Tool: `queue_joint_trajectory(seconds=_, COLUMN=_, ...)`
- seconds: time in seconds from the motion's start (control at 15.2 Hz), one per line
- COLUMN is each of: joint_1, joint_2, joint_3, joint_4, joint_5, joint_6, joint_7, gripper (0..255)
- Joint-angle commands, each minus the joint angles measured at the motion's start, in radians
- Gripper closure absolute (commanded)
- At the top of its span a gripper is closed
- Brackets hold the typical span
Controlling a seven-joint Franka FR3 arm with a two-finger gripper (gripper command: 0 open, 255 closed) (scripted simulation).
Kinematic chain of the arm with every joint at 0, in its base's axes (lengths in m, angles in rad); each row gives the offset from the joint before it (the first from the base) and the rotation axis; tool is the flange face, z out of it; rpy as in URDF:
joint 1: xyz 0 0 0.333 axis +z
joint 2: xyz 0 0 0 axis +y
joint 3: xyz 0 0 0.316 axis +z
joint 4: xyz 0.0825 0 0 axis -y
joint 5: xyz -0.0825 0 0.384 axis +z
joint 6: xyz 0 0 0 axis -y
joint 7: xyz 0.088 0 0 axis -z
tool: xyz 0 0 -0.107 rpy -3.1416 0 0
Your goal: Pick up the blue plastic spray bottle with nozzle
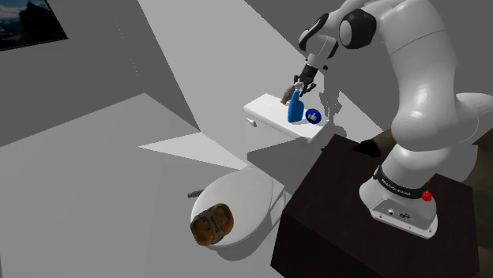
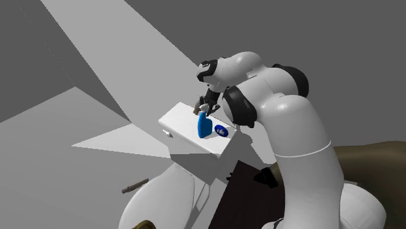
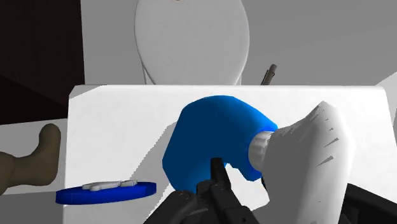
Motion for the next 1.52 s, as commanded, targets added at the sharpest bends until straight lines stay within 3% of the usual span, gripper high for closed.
queue_joint_trajectory(seconds=0.0, joint_1=-0.011, joint_2=0.135, joint_3=0.003, joint_4=0.031, joint_5=-0.023, joint_6=-0.045, joint_7=0.004, gripper=255)
queue_joint_trajectory(seconds=0.2, joint_1=0.01, joint_2=0.123, joint_3=0.01, joint_4=-0.03, joint_5=-0.009, joint_6=0.007, joint_7=-0.006, gripper=255)
queue_joint_trajectory(seconds=0.26, joint_1=-0.015, joint_2=0.086, joint_3=0.003, joint_4=0.002, joint_5=-0.042, joint_6=-0.064, joint_7=0.01, gripper=255)
queue_joint_trajectory(seconds=1.06, joint_1=-0.019, joint_2=-0.033, joint_3=0.004, joint_4=-0.032, joint_5=-0.093, joint_6=-0.132, joint_7=0.052, gripper=255)
queue_joint_trajectory(seconds=1.39, joint_1=-0.008, joint_2=-0.056, joint_3=0.0, joint_4=-0.045, joint_5=-0.08, joint_6=-0.133, joint_7=0.061, gripper=255)
queue_joint_trajectory(seconds=1.45, joint_1=-0.008, joint_2=-0.056, joint_3=0.0, joint_4=-0.045, joint_5=-0.08, joint_6=-0.133, joint_7=0.061, gripper=0)
